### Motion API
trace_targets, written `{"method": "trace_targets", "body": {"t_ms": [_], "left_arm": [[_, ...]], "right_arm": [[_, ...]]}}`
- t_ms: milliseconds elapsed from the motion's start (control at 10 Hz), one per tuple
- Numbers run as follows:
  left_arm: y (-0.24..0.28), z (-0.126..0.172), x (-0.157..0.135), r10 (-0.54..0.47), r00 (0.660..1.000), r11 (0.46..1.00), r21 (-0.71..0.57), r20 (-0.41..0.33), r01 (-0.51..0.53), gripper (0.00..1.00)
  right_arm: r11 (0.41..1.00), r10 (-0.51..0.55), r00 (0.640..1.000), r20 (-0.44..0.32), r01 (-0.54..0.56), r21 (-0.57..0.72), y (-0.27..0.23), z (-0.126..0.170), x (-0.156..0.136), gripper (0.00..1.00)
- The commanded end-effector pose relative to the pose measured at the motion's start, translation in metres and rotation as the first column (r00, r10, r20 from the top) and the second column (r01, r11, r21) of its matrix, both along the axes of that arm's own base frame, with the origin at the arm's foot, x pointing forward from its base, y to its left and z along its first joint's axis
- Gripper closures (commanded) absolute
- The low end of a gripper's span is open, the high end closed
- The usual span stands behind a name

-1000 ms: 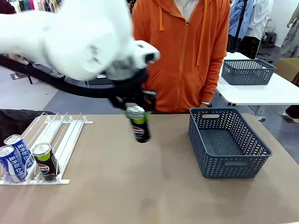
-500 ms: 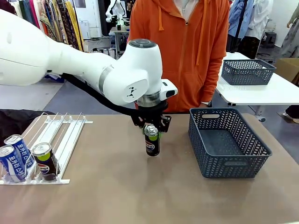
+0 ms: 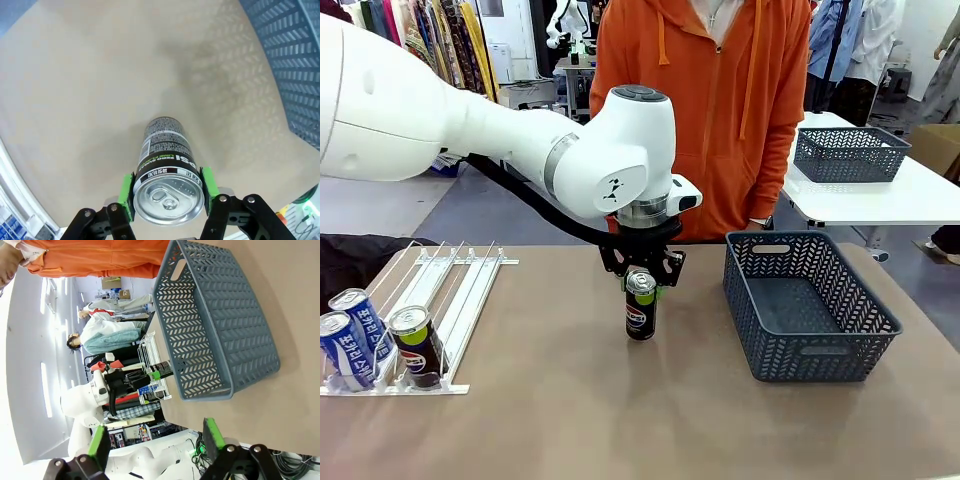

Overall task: Retrieve and store the cans from the dispenser.
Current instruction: Pick up one can from the Automatic Can Dispenser and place it in the middle of the table.

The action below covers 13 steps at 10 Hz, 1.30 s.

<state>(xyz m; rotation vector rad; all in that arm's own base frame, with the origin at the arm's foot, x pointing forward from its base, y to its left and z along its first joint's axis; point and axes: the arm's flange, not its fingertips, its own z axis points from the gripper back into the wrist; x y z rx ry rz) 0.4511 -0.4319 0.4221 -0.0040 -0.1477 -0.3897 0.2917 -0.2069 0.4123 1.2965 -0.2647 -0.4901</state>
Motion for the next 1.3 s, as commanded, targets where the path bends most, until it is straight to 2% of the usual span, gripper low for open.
{"method": "trace_targets", "body": {"t_ms": [0,100,200,300,400,700,1000,1200], "left_arm": [[-0.005,0.007,0.004,0.027,1.000,1.000,-0.011,0.001,-0.027,1.00],[-0.004,0.008,0.003,0.029,1.000,1.000,-0.008,-0.002,-0.029,1.00],[-0.004,0.008,0.003,0.030,1.000,0.999,-0.011,-0.006,-0.030,0.84],[-0.005,0.009,0.004,0.034,0.999,0.999,-0.005,-0.011,-0.034,0.26],[-0.004,0.010,0.002,0.034,0.999,0.999,0.001,-0.002,-0.034,0.00],[0.002,0.040,-0.009,0.060,0.996,0.998,-0.019,0.060,-0.059,0.00],[0.036,0.121,-0.050,0.080,0.986,0.994,-0.089,0.148,-0.067,0.00],[0.090,0.179,-0.088,0.049,0.989,0.978,-0.207,0.142,-0.019,0.00]], "right_arm": [[1.000,0.007,1.000,-0.008,-0.007,0.001,-0.003,0.005,-0.001,0.00],[1.000,0.007,1.000,-0.008,-0.007,0.001,-0.003,0.005,-0.001,0.00],[1.000,0.007,1.000,-0.008,-0.007,0.001,-0.003,0.005,-0.001,0.00],[1.000,0.007,1.000,-0.008,-0.007,0.001,-0.003,0.005,-0.001,0.00],[1.000,0.007,1.000,-0.008,-0.007,0.001,-0.003,0.005,-0.001,0.00],[1.000,0.007,1.000,-0.008,-0.007,0.001,-0.003,0.005,-0.001,0.00],[1.000,0.007,1.000,-0.008,-0.007,0.001,-0.003,0.005,-0.001,0.00],[1.000,0.007,1.000,-0.008,-0.007,0.001,-0.003,0.005,-0.001,0.00]]}}
